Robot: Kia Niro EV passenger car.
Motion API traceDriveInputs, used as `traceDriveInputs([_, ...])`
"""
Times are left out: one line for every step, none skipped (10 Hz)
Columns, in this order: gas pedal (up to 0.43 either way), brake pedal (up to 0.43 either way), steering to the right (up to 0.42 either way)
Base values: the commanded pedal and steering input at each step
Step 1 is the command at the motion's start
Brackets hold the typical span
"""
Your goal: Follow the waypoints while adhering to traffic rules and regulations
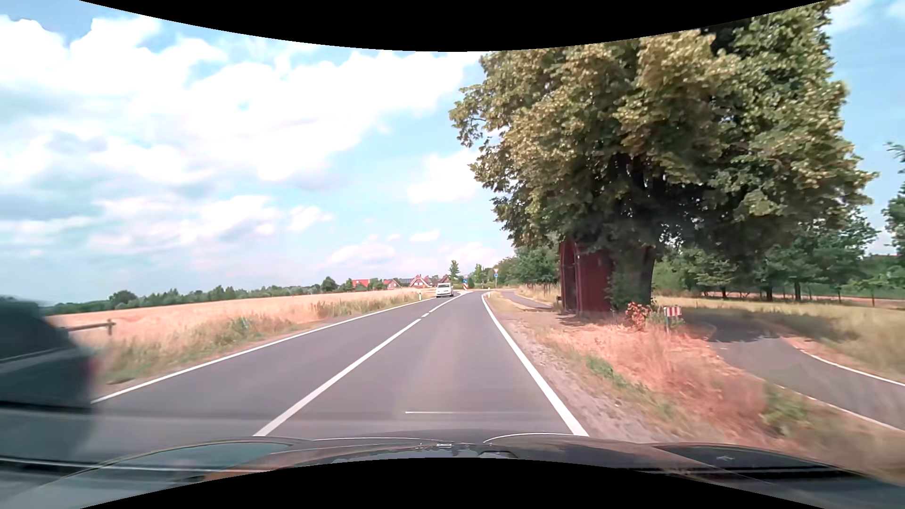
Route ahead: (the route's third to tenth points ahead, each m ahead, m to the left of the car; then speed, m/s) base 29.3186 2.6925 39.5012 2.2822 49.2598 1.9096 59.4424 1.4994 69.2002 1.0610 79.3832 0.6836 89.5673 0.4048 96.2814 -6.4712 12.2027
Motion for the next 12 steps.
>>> traceDriveInputs([0.138,0.0,0.003])
traceDriveInputs([0.138,0.0,0.003])
traceDriveInputs([0.138,0.0,0.003])
traceDriveInputs([0.138,0.0,0.003])
traceDriveInputs([0.138,0.0,0.001])
traceDriveInputs([0.138,0.0,0.001])
traceDriveInputs([0.138,0.0,0.001])
traceDriveInputs([0.138,0.0,0.001])
traceDriveInputs([0.138,0.0,0.001])
traceDriveInputs([0.138,0.0,0.001])
traceDriveInputs([0.138,0.0,0.001])
traceDriveInputs([0.138,0.0,0.0])
